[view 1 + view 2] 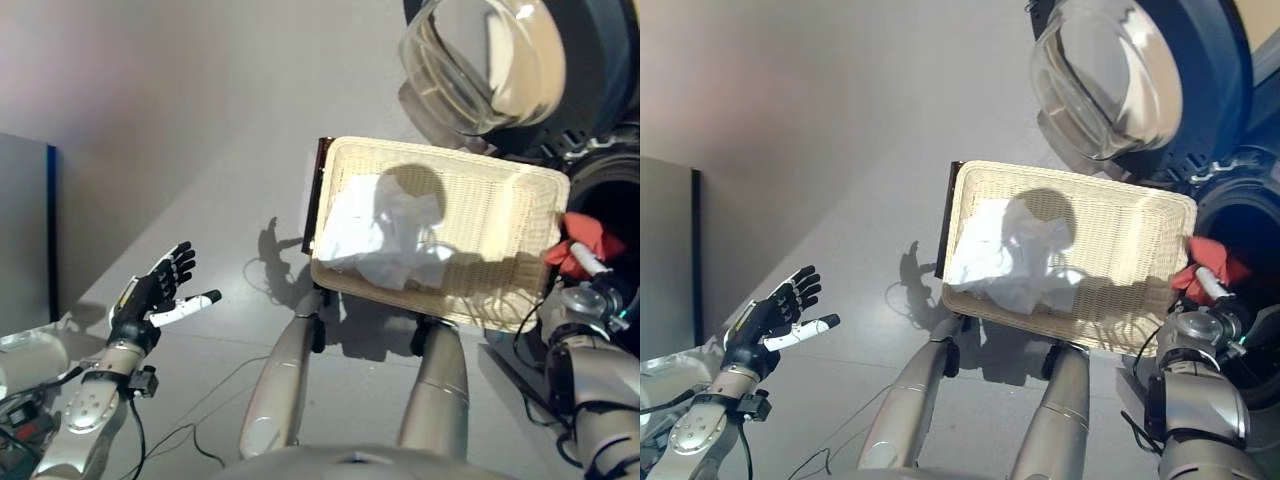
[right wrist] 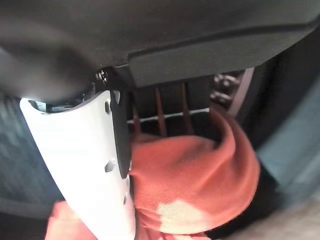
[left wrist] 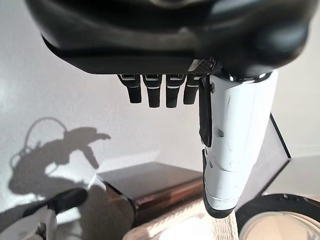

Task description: Pick up the clothes and place them into the washing machine

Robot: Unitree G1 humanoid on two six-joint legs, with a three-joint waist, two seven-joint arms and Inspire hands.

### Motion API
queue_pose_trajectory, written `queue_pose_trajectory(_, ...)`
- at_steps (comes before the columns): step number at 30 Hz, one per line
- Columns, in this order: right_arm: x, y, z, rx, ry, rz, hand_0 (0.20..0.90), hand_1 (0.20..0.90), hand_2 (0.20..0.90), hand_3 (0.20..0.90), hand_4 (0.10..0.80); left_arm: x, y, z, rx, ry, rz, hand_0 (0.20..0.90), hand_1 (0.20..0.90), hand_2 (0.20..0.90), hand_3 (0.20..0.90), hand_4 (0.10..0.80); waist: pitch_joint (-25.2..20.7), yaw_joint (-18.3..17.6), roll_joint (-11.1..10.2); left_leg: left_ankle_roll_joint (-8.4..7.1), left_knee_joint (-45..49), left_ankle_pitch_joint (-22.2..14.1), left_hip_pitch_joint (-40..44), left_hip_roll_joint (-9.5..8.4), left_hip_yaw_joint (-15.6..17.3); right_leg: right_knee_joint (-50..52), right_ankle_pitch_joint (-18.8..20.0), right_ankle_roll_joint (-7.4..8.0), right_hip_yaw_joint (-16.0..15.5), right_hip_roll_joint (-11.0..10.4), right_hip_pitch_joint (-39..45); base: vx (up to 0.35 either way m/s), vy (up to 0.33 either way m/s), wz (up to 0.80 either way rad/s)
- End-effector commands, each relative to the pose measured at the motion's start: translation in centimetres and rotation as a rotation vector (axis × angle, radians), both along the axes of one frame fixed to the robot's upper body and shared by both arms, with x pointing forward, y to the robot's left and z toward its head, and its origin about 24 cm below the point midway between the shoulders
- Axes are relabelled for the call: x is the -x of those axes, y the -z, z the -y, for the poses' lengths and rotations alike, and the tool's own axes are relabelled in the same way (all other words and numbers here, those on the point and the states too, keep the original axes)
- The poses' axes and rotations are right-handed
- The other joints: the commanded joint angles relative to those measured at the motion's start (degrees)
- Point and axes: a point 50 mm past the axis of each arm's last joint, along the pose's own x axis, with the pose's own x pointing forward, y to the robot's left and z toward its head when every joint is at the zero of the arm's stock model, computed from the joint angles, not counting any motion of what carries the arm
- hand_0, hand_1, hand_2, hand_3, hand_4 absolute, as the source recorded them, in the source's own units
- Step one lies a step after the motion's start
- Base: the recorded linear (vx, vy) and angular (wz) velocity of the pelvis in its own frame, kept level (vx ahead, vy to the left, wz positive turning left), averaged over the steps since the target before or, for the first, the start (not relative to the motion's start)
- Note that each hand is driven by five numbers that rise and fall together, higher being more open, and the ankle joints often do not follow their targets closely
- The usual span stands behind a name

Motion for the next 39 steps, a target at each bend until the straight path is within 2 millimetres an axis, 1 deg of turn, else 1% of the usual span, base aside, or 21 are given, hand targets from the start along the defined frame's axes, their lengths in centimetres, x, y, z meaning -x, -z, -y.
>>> queue_pose_trajectory(1,2.5,-3.5,3.2,0.057,0.243,0.306,0.2,0.2,0.2,0.2,0.3,0.8,-1.3,-2.7,-0.04,-0.14,0.09,0.9,0.9,0.9,0.9,0.8,-3.09,0.28,0.38,-4.66,-6.64,4.2,-1.67,2.99,-1.29,-3.29,2.11,1.92,0.92,-1.38,-1.37,0.008,0.0,-0.09)
queue_pose_trajectory(2,2.4,-3.8,3.2,0.037,0.26,0.376,0.2,0.2,0.2,0.2,0.3,0.8,-1.3,-2.8,-0.042,-0.145,0.087,0.9,0.9,0.9,0.9,0.8,-3.2,0.34,0.35,-4.66,-6.38,4.03,-1.63,3.1,-1.37,-3.23,2.02,1.9,0.94,-1.34,-1.34,0.008,0.0,-0.04)
queue_pose_trajectory(3,2.4,-3.7,3.2,0.035,0.26,0.378,0.2,0.2,0.2,0.2,0.3,0.8,-1.3,-2.8,-0.043,-0.145,0.088,0.9,0.9,0.9,0.9,0.8,-3.17,0.37,0.31,-4.67,-6.32,3.98,-1.65,3.11,-1.37,-3.21,2.01,1.89,0.95,-1.32,-1.34,0.0,0.0,0.0)
queue_pose_trajectory(5,2.7,-4.0,3.4,-0.049,0.355,0.568,0.2,0.2,0.2,0.2,0.3,0.9,-1.1,-2.9,-0.037,-0.161,0.083,0.9,0.9,0.9,0.9,0.8,-3.56,0.08,0.19,-4.73,-5.84,3.48,-1.68,3.28,-1.38,-3.26,1.75,1.86,1.03,-1.19,-1.2,0.006,-0.005,-0.02)
queue_pose_trajectory(7,3.0,-3.8,3.5,-0.105,0.397,0.663,0.2,0.2,0.2,0.2,0.3,0.9,-1.0,-2.9,-0.032,-0.166,0.077,0.9,0.9,0.9,0.9,0.8,-3.7,0.1,-0.01,-4.75,-5.26,3.07,-1.92,3.47,-1.3,-3.02,1.48,1.84,1.06,-1.08,-1.24,0.0,0.0,0.0)
queue_pose_trajectory(8,3.0,-3.8,3.4,-0.151,0.442,0.758,0.2,0.2,0.2,0.2,0.3,0.9,-0.9,-2.9,-0.027,-0.169,0.072,0.9,0.9,0.9,0.9,0.8,-3.79,0.01,0.09,-4.7,-4.87,2.78,-2.07,3.56,-1.24,-2.95,1.41,1.77,1.14,-1.01,-1.33,0.0,0.0,0.0)
queue_pose_trajectory(9,3.1,-3.6,3.5,-0.155,0.441,0.765,0.2,0.2,0.2,0.2,0.3,0.9,-1.0,-2.9,-0.029,-0.169,0.073,0.9,0.9,0.9,0.9,0.8,-3.75,0.06,-0.02,-4.7,-4.73,2.7,-2.13,3.59,-1.23,-2.91,1.39,1.76,1.16,-0.98,-1.36,-0.001,0.02,-0.04)
queue_pose_trajectory(11,3.4,-2.2,2.8,-0.279,0.545,0.963,0.2,0.2,0.2,0.2,0.3,1.2,-0.4,-2.8,0.002,-0.187,0.045,0.9,0.9,0.9,0.9,0.8,-3.59,-0.36,0.12,-4.33,-2.3,1.38,-2.98,3.87,-1.07,-1.99,1.06,1.49,1.72,-0.6,-1.94,-0.008,0.025,-0.08)
queue_pose_trajectory(13,3.1,-1.1,2.0,-0.322,0.542,0.995,0.2,0.2,0.2,0.2,0.3,1.4,0.0,-2.5,0.032,-0.197,0.029,0.9,0.9,0.9,0.9,0.8,-3.21,-0.54,0.04,-4.05,0.22,0.16,-3.94,3.97,-0.77,-1.0,0.68,1.23,2.4,-0.28,-2.57,-0.017,0.041,-0.12)
queue_pose_trajectory(16,2.3,-0.4,1.0,-0.353,0.503,0.995,0.2,0.2,0.2,0.2,0.3,1.6,0.3,-2.2,0.061,-0.2,0.026,0.9,0.9,0.9,0.9,0.8,-2.58,-0.62,0.18,-3.79,3.73,-1.4,-5.24,4.01,-0.41,1.15,0.12,1.02,3.4,-0.11,-3.89,-0.027,0.033,-0.18)
queue_pose_trajectory(19,1.9,0.2,0.3,-0.396,0.517,1.0,0.2,0.2,0.2,0.2,0.3,1.6,0.3,-1.9,0.085,-0.199,0.034,0.9,0.9,0.9,0.9,0.8,-1.54,-0.81,0.58,-3.39,9.11,-3.49,-7.56,4.15,0.26,5.13,-1.44,0.27,4.7,0.2,-5.86,-0.034,0.018,-0.25)
queue_pose_trajectory(20,1.9,0.4,0.1,-0.413,0.536,0.999,0.2,0.2,0.2,0.2,0.3,1.7,0.2,-1.9,0.091,-0.202,0.043,0.9,0.9,0.9,0.9,0.8,-1.32,-0.85,0.97,-3.18,13.02,-6.31,-8.41,4.26,0.32,8.51,-3.98,-0.17,5.78,0.44,-6.83,0.054,0.016,-0.09)
queue_pose_trajectory(25,1.2,-0.7,0.3,-0.407,0.509,1.009,0.2,0.2,0.2,0.2,0.3,2.1,-0.1,-2.0,0.095,-0.217,0.054,0.9,0.9,0.9,0.9,0.8,-1.39,-0.5,1.14,-2.66,20.78,-10.05,-11.41,4.73,1.19,14.96,-6.91,-1.17,7.19,0.42,-10.31,0.0,-0.003,-0.05)
queue_pose_trajectory(29,0.6,-2.0,0.7,-0.383,0.467,1.023,0.2,0.2,0.2,0.2,0.3,2.1,-0.1,-1.8,0.097,-0.202,0.052,0.9,0.9,0.9,0.9,0.8,-1.38,-0.23,1.1,-2.44,22.54,-11.27,-11.81,4.91,1.94,16.68,-7.57,-1.4,8.08,0.67,-11.44,0.002,0.005,-0.09)
queue_pose_trajectory(32,0.4,-3.8,1.5,-0.348,0.457,1.065,0.2,0.2,0.2,0.2,0.3,2.1,-0.2,-1.6,0.099,-0.182,0.051,0.9,0.9,0.9,0.9,0.8,-1.34,-0.26,1.31,-2.4,22.12,-11.21,-11.78,4.89,2.31,16.45,-7.54,-1.41,8.55,0.77,-11.86,-0.004,-0.007,-0.1)
queue_pose_trajectory(34,0.5,-4.9,2.2,-0.323,0.462,1.079,0.2,0.2,0.2,0.2,0.3,2.1,-0.1,-1.4,0.103,-0.168,0.042,0.9,0.9,0.9,0.9,0.8,-1.13,-0.18,1.77,-2.07,20.98,-9.39,-12.27,4.85,2.71,15.55,-6.04,-1.71,8.7,0.86,-12.53,-0.054,-0.008,-0.13)
queue_pose_trajectory(35,0.7,-5.9,2.7,-0.3,0.464,1.093,0.2,0.2,0.2,0.2,0.3,2.1,-0.1,-1.5,0.101,-0.167,0.041,0.9,0.9,0.9,0.9,0.8,-1.55,-0.09,1.95,-2.39,20.73,-10.41,-11.79,4.7,2.57,15.82,-7.34,-1.43,8.9,0.9,-12.23,0.004,-0.019,-0.12)
queue_pose_trajectory(36,0.9,-6.4,3.1,-0.282,0.475,1.098,0.2,0.2,0.2,0.2,0.3,2.1,-0.1,-1.5,0.103,-0.167,0.041,0.9,0.9,0.9,0.9,0.8,-1.56,-0.15,2.19,-2.41,20.46,-10.16,-11.87,4.59,2.52,15.68,-7.28,-1.42,9.05,0.91,-12.3,-0.005,-0.014,-0.09)
queue_pose_trajectory(37,1.4,-7.9,4.0,-0.249,0.493,1.116,0.2,0.2,0.2,0.2,0.3,2.1,0.0,-1.5,0.097,-0.164,0.037,0.9,0.9,0.9,0.9,0.8,-1.46,-0.2,2.81,-2.13,19.67,-8.53,-12.19,4.55,2.83,15.5,-6.06,-1.69,8.99,0.82,-13.12,-0.099,0.003,-0.01)
queue_pose_trajectory(38,1.6,-8.8,4.4,-0.229,0.499,1.122,0.2,0.2,0.2,0.2,0.3,2.1,0.0,-1.4,0.099,-0.162,0.038,0.9,0.9,0.9,0.9,0.8,-1.64,-0.15,3.14,-2.15,19.29,-8.38,-12.11,4.47,2.82,15.48,-6.1,-1.7,9.15,0.78,-13.23,-0.008,0.001,0.05)
queue_pose_trajectory(39,1.6,-9.0,4.5,-0.227,0.499,1.123,0.2,0.2,0.2,0.2,0.3,2.0,0.0,-1.4,0.102,-0.161,0.039,0.9,0.9,0.9,0.9,0.8,-2.0,-0.07,3.16,-2.37,19.3,-9.38,-11.69,4.35,2.56,15.67,-7.13,-1.46,9.38,0.8,-12.86,0.087,-0.005,0.1)
